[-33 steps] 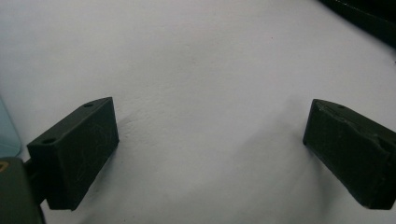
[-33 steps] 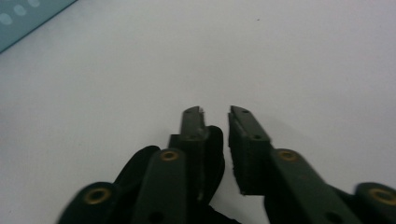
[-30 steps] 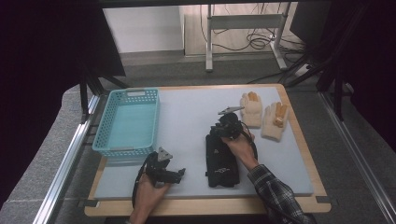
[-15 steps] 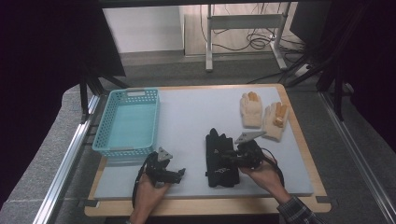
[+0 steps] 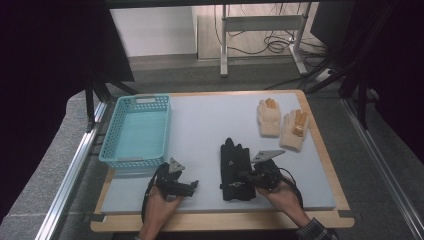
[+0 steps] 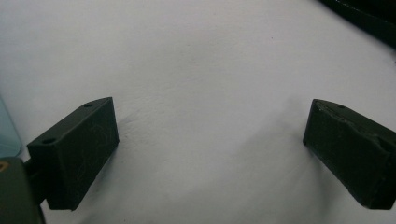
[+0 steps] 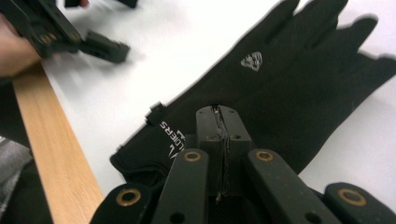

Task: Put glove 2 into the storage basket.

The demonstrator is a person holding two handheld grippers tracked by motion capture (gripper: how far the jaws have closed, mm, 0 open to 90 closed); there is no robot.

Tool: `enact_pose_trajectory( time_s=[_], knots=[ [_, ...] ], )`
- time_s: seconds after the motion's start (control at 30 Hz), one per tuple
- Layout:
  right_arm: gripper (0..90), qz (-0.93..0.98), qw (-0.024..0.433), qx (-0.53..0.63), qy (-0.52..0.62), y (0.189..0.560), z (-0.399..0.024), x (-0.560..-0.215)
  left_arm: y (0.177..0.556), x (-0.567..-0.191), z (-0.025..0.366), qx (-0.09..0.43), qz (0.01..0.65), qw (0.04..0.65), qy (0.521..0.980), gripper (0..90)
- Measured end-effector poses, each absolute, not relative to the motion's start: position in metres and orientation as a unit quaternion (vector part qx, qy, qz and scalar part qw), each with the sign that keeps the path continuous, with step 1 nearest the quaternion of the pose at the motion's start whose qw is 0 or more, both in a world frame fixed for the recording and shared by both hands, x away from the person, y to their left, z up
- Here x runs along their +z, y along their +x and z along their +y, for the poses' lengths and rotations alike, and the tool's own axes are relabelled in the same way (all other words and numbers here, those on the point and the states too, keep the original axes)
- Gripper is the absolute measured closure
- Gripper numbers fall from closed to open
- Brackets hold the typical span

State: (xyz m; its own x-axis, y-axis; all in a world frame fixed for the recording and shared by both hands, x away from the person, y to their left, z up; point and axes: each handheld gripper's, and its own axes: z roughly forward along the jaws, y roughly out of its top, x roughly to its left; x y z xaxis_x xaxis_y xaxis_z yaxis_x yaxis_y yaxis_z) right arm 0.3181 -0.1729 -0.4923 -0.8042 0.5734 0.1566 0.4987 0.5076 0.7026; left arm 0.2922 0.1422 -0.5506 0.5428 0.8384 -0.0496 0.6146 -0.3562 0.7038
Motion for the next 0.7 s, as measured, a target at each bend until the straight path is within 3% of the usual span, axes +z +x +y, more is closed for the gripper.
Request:
enact_pose_trajectory(
  time_s=[0.23,0.43,0.57,0.7],
  knots=[
    [87.7,0.859,0.040,0.411,0.303,0.316,-0.162,-0.478,0.292,-0.551,0.142,0.162,0.452,0.348,0.805,3.7],
    [87.1,0.862,0.028,0.401,0.309,0.315,-0.166,-0.490,0.292,-0.551,0.142,0.162,0.451,0.348,0.806,3.7],
    [78.5,0.862,0.030,0.401,0.307,0.316,-0.173,-0.492,0.292,-0.551,0.142,0.162,0.451,0.348,0.806,3.7],
    [71.5,0.855,0.061,0.412,0.309,0.319,-0.187,-0.484,0.292,-0.551,0.142,0.162,0.452,0.348,0.805,3.7]
  ],
)
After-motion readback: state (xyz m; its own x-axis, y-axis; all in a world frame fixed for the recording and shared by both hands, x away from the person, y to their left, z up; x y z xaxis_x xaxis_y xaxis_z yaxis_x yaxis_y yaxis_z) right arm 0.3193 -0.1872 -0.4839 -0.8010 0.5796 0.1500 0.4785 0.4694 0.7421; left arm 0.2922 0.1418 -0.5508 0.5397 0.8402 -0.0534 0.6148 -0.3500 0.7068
